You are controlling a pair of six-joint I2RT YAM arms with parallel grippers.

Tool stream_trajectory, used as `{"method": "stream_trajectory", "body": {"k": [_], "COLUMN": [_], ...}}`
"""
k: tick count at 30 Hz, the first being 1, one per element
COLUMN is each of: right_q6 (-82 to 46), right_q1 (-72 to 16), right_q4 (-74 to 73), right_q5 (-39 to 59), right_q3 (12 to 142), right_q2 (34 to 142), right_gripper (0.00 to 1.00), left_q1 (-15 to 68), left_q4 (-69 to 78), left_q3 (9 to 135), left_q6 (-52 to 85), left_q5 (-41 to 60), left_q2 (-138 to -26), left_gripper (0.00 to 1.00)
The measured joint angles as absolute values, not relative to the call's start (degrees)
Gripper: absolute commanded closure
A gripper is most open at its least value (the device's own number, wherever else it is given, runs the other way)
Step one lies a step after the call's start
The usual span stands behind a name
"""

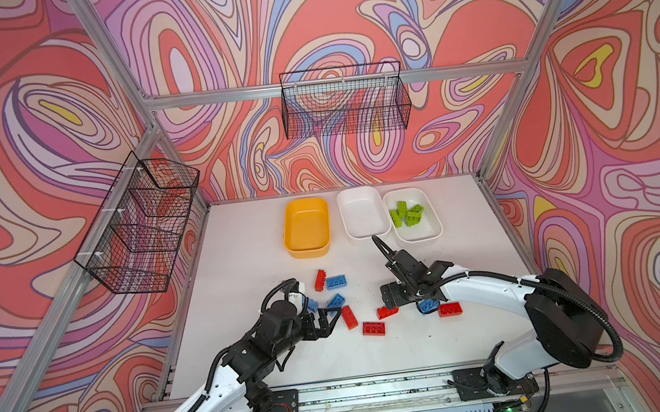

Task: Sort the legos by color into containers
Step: 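Move the right gripper to a blue brick among the red bricks and grasp it, then carry the blue brick with the right gripper into the nearer white tray and release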

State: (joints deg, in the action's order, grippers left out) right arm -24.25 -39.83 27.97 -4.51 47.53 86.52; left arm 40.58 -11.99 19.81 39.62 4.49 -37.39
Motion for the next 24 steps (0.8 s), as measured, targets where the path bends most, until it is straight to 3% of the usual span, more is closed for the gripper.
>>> {"method": "stream_trajectory", "body": {"k": [9,17,24], "right_q6": [-20.8,-19.73,-19.79], "right_q1": [-39.83,-39.83,-39.83], "right_q4": [27.33,26.37,26.41], "right_q5": [-5.28,-4.89,-4.99], "right_q3": [50.72,50.81,51.11], "right_q2": [92.71,94.52,94.65], "right_gripper": [0.05,0.29,0.39], "left_q1": [40.58,40.58,40.58], "left_q4": [-12.25,-12.49,-12.27], "left_q3": [19.81,19.81,19.81], "left_q6": [39.38,39.2,39.05], "left_q5": [4.19,3.75,3.68], "left_q2": [-36.38,-36.49,-38.81], "left_gripper": [0.0,0.0,0.0]}}
